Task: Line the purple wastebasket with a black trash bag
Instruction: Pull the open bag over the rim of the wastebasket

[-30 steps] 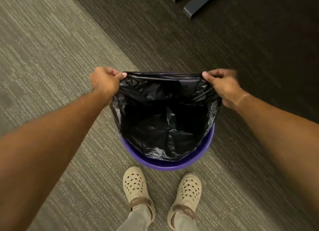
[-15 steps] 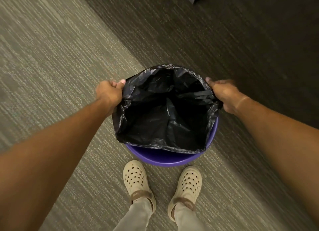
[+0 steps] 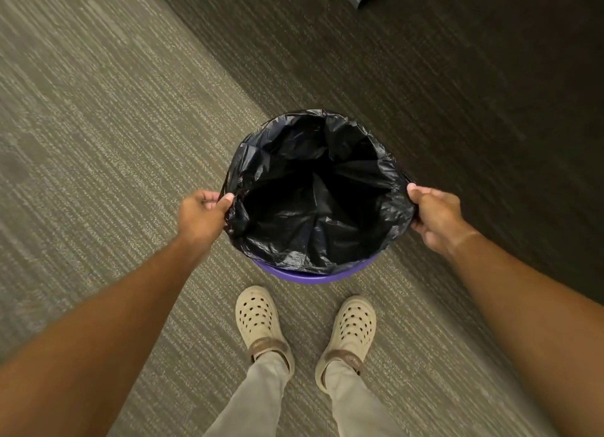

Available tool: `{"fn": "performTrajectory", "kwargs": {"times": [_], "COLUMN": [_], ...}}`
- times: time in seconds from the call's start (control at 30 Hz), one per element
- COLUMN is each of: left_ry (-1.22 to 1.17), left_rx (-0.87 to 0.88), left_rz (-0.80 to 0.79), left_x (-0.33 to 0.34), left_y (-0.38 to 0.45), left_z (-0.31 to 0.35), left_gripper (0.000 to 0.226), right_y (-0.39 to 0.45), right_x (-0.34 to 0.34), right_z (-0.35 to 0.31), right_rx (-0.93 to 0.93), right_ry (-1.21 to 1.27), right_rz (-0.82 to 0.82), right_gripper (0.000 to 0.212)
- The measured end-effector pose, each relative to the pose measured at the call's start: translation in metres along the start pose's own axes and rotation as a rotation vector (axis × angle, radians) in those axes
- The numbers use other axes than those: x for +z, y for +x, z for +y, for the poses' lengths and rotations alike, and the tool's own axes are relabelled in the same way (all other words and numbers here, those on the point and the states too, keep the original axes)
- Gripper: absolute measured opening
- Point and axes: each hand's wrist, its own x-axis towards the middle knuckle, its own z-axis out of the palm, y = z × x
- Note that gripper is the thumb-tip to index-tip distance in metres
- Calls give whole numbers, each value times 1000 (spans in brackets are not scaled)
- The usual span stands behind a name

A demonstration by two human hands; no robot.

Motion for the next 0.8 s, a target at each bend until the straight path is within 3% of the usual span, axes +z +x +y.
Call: {"fn": "performTrajectory", "kwargs": {"times": [0.2, 0.4, 0.53, 0.6, 0.73, 0.8], "left_ry": [-48, 15, -127, -109, -53, -45], "left_rx": [-52, -93, -218, -250, -278, -287], "left_rz": [-24, 73, -26, -56, -89, -113], "left_x": [-1, -7, -5, -1, -5, -9], "left_y": [-22, -33, -44, -47, -54, -58], "left_z": [-10, -26, -28, -29, -38, -44], "left_gripper": [17, 17, 20, 25, 22, 25], "right_y": [-21, -34, -46, -48, -50, -51], "right_x": [-7, -4, 2, 0, -19, -26], "right_z": [23, 40, 49, 53, 71, 83], "right_rx": [46, -26, 1, 8, 69, 91], "right_ry": [-34, -1, -26, -63, -53, -91], "right_rz": [-131, 53, -45, -11, -43, -57], "right_gripper": [15, 22, 21, 23, 3, 9]}}
